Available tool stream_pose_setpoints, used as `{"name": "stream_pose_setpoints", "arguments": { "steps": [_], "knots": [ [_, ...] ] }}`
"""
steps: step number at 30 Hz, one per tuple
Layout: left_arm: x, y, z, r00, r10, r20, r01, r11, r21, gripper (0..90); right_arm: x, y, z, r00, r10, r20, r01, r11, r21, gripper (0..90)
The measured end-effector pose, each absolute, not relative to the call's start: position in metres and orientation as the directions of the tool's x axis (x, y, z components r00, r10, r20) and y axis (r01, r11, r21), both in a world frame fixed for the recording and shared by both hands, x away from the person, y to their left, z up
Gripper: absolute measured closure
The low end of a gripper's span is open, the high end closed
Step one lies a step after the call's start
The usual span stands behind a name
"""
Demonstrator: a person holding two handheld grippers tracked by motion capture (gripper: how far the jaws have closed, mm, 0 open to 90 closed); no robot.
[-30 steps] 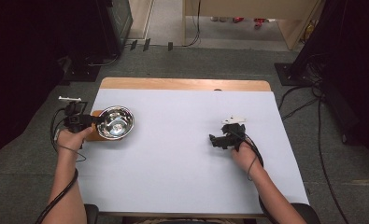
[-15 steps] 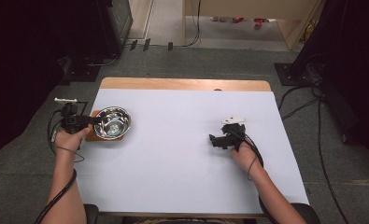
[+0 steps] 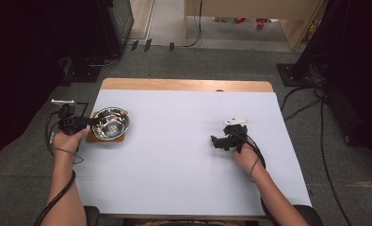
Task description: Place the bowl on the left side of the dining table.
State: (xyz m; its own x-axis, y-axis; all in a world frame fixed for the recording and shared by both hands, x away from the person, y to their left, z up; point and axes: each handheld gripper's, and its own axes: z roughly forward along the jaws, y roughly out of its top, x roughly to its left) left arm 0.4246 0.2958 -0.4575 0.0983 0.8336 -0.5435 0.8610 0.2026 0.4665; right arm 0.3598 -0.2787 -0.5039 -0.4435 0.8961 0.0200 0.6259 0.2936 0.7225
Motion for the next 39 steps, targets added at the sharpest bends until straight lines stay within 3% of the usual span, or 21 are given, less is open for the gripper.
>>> {"name": "stream_pose_setpoints", "arguments": {
  "steps": [22,39],
  "knots": [
    [0.4236,0.3011,-0.4626,0.093,0.853,-0.514,0.841,0.210,0.499,81.8,0.3598,-0.2787,-0.5039,-0.444,0.896,0.020,0.626,0.294,0.722,5.7],
    [0.4218,0.2980,-0.4564,0.132,0.879,-0.459,0.825,0.159,0.542,51.2,0.3598,-0.2787,-0.5039,-0.444,0.896,0.020,0.626,0.294,0.722,5.8]
  ]
}}
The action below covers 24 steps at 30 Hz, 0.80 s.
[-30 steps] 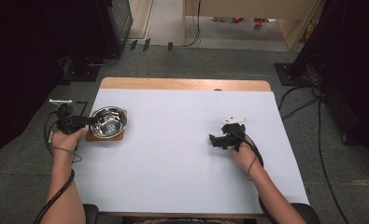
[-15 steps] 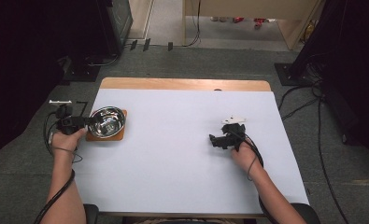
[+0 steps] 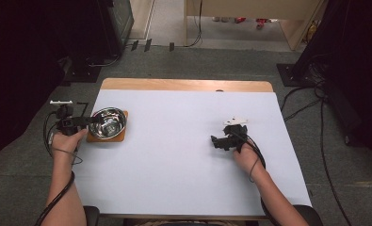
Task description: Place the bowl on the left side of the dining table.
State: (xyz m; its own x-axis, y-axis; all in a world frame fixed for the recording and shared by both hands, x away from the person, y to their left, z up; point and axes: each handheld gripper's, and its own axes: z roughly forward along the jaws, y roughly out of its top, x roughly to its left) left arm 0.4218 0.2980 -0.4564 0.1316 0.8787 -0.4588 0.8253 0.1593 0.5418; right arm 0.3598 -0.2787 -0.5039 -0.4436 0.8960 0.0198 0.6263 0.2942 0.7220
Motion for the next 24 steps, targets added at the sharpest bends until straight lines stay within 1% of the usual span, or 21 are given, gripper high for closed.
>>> {"name": "stream_pose_setpoints", "arguments": {
  "steps": [2,6,12,15,19,24],
  "knots": [
    [0.422,0.298,-0.456,0.139,0.881,-0.453,0.827,0.148,0.542,47.4,0.360,-0.279,-0.504,-0.443,0.896,0.020,0.626,0.294,0.722,5.7],
    [0.421,0.297,-0.454,0.129,0.879,-0.458,0.825,0.161,0.542,42.7,0.360,-0.279,-0.504,-0.443,0.897,0.020,0.627,0.293,0.722,5.7],
    [0.420,0.295,-0.448,0.129,0.883,-0.451,0.820,0.160,0.549,38.2,0.360,-0.279,-0.504,-0.443,0.897,0.020,0.627,0.293,0.722,5.7],
    [0.420,0.294,-0.444,0.133,0.889,-0.438,0.816,0.153,0.558,37.7,0.360,-0.279,-0.504,-0.442,0.897,0.020,0.627,0.293,0.722,5.8],
    [0.419,0.292,-0.440,0.130,0.887,-0.443,0.821,0.154,0.549,37.4,0.360,-0.279,-0.504,-0.442,0.897,0.020,0.627,0.293,0.722,5.8],
    [0.418,0.291,-0.435,0.136,0.889,-0.438,0.815,0.151,0.559,37.1,0.360,-0.279,-0.504,-0.443,0.896,0.020,0.627,0.294,0.722,5.8]
  ]
}}
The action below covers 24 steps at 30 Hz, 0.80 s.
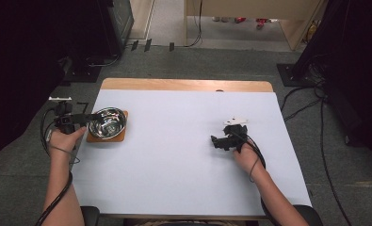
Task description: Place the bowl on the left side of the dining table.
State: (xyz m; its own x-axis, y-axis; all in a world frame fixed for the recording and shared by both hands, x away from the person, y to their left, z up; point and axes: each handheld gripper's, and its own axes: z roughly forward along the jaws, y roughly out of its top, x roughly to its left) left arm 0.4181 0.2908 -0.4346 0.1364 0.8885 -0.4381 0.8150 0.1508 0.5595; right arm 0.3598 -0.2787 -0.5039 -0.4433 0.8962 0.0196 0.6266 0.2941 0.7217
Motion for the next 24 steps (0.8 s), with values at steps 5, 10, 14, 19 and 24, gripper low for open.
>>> {"name": "stream_pose_setpoints", "arguments": {
  "steps": [5,10,14,19,24],
  "knots": [
    [0.416,0.290,-0.428,0.139,0.891,-0.431,0.813,0.146,0.563,37.0,0.360,-0.279,-0.504,-0.443,0.896,0.020,0.626,0.293,0.722,5.7],
    [0.415,0.288,-0.422,0.144,0.892,-0.428,0.810,0.142,0.569,36.7,0.360,-0.279,-0.504,-0.443,0.896,0.020,0.627,0.294,0.722,5.7],
    [0.414,0.282,-0.415,0.147,0.901,-0.407,0.804,0.131,0.581,36.0,0.360,-0.279,-0.504,-0.443,0.896,0.020,0.626,0.293,0.722,5.8],
    [0.413,0.274,-0.409,0.176,0.898,-0.402,0.799,0.109,0.592,35.4,0.360,-0.279,-0.504,-0.443,0.896,0.020,0.627,0.294,0.722,5.8],
    [0.413,0.265,-0.405,0.197,0.893,-0.404,0.798,0.093,0.595,34.8,0.360,-0.279,-0.504,-0.444,0.896,0.019,0.626,0.295,0.722,5.8]
  ]
}}
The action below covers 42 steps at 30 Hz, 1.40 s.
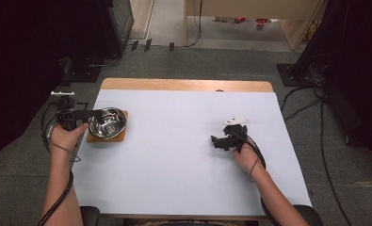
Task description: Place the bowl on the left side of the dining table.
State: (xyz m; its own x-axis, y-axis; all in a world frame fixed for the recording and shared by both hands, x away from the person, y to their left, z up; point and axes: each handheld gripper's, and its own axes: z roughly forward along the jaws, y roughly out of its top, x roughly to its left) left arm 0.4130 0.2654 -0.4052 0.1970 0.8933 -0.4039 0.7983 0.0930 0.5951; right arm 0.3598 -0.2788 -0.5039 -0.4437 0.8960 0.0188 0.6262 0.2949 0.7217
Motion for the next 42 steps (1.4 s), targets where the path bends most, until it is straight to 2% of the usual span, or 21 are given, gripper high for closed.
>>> {"name": "stream_pose_setpoints", "arguments": {
  "steps": [12,42],
  "knots": [
    [0.414,0.247,-0.404,0.221,0.876,-0.428,0.804,0.085,0.589,34.0,0.360,-0.279,-0.504,-0.443,0.896,0.019,0.626,0.295,0.722,5.8],
    [0.412,0.192,-0.399,0.344,0.843,-0.414,0.795,-0.027,0.606,32.6,0.360,-0.279,-0.504,-0.445,0.895,0.018,0.625,0.297,0.722,5.8]
  ]
}}
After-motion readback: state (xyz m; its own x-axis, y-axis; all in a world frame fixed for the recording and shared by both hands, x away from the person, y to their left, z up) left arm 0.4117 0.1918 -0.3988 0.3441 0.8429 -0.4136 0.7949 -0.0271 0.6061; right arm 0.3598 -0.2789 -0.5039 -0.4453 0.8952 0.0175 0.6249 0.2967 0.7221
